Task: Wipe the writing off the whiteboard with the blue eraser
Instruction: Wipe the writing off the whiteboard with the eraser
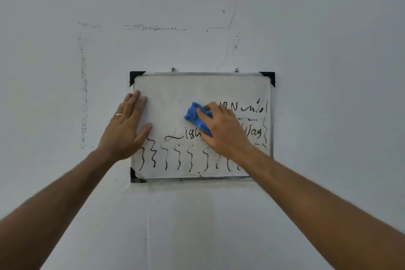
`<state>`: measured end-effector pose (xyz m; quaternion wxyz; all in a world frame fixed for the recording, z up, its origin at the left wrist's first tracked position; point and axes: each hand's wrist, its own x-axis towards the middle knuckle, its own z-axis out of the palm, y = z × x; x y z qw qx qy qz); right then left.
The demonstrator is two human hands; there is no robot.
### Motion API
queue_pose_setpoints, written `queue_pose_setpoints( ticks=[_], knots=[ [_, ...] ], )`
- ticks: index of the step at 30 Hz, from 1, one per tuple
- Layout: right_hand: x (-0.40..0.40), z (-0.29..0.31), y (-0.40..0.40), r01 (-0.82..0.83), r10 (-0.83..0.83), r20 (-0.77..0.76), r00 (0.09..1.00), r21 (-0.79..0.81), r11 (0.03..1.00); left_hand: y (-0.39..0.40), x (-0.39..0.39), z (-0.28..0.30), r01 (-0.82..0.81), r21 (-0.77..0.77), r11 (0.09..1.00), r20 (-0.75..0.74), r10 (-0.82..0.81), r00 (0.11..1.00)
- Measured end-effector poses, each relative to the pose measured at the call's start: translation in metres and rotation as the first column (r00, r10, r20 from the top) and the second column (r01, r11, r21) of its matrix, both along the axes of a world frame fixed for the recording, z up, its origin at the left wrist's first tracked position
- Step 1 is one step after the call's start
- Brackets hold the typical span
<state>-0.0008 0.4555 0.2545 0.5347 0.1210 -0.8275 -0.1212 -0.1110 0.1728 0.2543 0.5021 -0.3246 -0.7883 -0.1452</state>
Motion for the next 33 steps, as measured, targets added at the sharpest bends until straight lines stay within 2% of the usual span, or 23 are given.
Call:
queue_pose_setpoints(
  ticks=[2,6,7,10,11,13,14,15,18,19,23,27,28,31,33],
  knots=[
    [0.009,-0.004,0.015,0.000,-0.001,0.009,1.000,0.018,1.000,0.001,0.003,0.001,0.008,0.031,0.999,-0.008,-0.007,1.000],
    [0.010,0.020,0.025,-0.012,-0.018,-0.131,0.991,-0.225,0.974,0.009,0.007,0.001,0.037,0.091,0.995,-0.026,-0.035,0.999],
    [0.008,0.017,0.018,-0.017,-0.005,-0.111,0.994,-0.196,0.980,0.011,0.007,0.001,0.042,0.101,0.994,-0.027,-0.040,0.999],
    [0.013,-0.002,0.026,-0.011,0.012,-0.016,1.000,0.029,1.000,0.013,0.004,-0.001,0.044,0.118,0.992,-0.032,-0.041,0.999],
    [0.018,0.001,0.036,0.001,-0.001,-0.029,1.000,0.019,1.000,0.014,0.003,-0.003,0.045,0.120,0.992,-0.037,-0.041,0.998],
    [0.019,0.016,0.051,0.029,-0.048,-0.128,0.991,-0.149,0.988,0.016,0.001,-0.005,0.044,0.131,0.990,-0.032,-0.040,0.999],
    [0.018,0.019,0.052,0.032,-0.066,-0.146,0.987,-0.225,0.974,0.018,0.001,-0.005,0.041,0.136,0.990,-0.020,-0.039,0.999],
    [0.016,0.019,0.047,0.040,-0.071,-0.126,0.990,-0.235,0.971,0.019,0.001,-0.005,0.038,0.142,0.989,-0.010,-0.037,0.999],
    [0.018,-0.003,0.042,0.031,-0.031,0.006,1.000,-0.016,0.999,0.020,0.003,-0.003,0.030,0.150,0.988,0.006,-0.031,1.000],
    [0.023,-0.003,0.050,0.029,-0.029,0.015,0.999,0.001,1.000,0.020,0.003,-0.003,0.026,0.144,0.989,0.011,-0.028,1.000],
    [0.027,0.015,0.065,0.046,-0.079,-0.120,0.990,-0.256,0.966,0.020,0.005,-0.003,0.022,0.142,0.990,0.020,-0.025,0.999],
    [0.029,-0.008,0.065,0.038,-0.038,-0.010,0.999,-0.052,0.998,0.019,0.005,-0.004,0.022,0.142,0.990,0.018,-0.025,1.000],
    [0.033,-0.002,0.074,0.055,-0.057,-0.023,0.998,-0.070,0.996,0.019,0.005,-0.004,0.021,0.143,0.990,0.020,-0.024,1.000],
    [0.035,0.016,0.084,0.089,-0.123,-0.122,0.985,-0.257,0.962,0.021,0.006,-0.005,0.017,0.153,0.988,0.023,-0.021,1.000],
    [0.033,0.007,0.075,0.066,-0.079,-0.068,0.995,-0.184,0.981,0.022,0.007,-0.005,0.021,0.160,0.987,0.029,-0.026,0.999]
  ],
)
